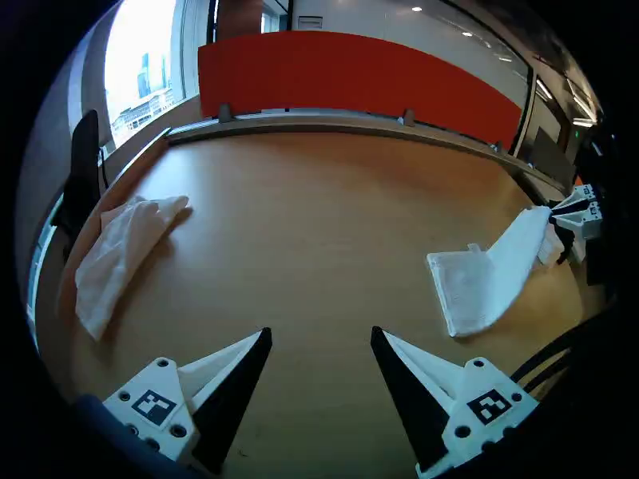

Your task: Fold towel

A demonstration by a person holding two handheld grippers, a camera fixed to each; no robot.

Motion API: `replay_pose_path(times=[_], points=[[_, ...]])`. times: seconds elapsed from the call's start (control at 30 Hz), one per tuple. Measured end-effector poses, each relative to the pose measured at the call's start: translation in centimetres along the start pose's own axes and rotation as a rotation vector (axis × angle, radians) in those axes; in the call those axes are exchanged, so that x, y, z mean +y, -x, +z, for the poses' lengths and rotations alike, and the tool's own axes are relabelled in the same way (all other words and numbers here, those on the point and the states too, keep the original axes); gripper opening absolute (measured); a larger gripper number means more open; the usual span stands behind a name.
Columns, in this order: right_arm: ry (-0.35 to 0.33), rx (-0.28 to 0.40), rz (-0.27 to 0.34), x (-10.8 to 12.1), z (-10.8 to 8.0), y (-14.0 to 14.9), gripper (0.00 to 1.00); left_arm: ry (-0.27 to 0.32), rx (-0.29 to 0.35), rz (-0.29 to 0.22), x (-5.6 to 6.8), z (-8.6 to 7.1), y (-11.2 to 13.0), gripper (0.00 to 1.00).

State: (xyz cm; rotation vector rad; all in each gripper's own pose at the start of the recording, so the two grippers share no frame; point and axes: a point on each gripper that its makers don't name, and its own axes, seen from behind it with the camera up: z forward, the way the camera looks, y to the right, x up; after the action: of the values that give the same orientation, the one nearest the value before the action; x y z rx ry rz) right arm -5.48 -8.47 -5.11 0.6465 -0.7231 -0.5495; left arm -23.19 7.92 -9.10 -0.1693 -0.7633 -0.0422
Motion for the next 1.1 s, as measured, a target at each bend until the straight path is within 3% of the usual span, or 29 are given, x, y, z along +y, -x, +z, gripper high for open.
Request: replay_pose_path(times=[0.57, 0.87, 1.1], points=[[-0.141, -0.010, -0.061, -5.9, 4.2, -0.5, 0.04, 0.022, 0.019, -0.015, 1.0, -0.4, -1.1, 0.92], [-0.214, -0.011, -0.103, -8.5, 6.3, -1.1, 0.04, 0.011, 0.027, -0.032, 0.3, -1.2, -1.3, 0.92], [-0.279, -0.013, -0.145, -10.5, 7.8, -1.4, 0.04, -0.015, 0.035, -0.055, -1.2, -2.2, -1.0, 0.92]])
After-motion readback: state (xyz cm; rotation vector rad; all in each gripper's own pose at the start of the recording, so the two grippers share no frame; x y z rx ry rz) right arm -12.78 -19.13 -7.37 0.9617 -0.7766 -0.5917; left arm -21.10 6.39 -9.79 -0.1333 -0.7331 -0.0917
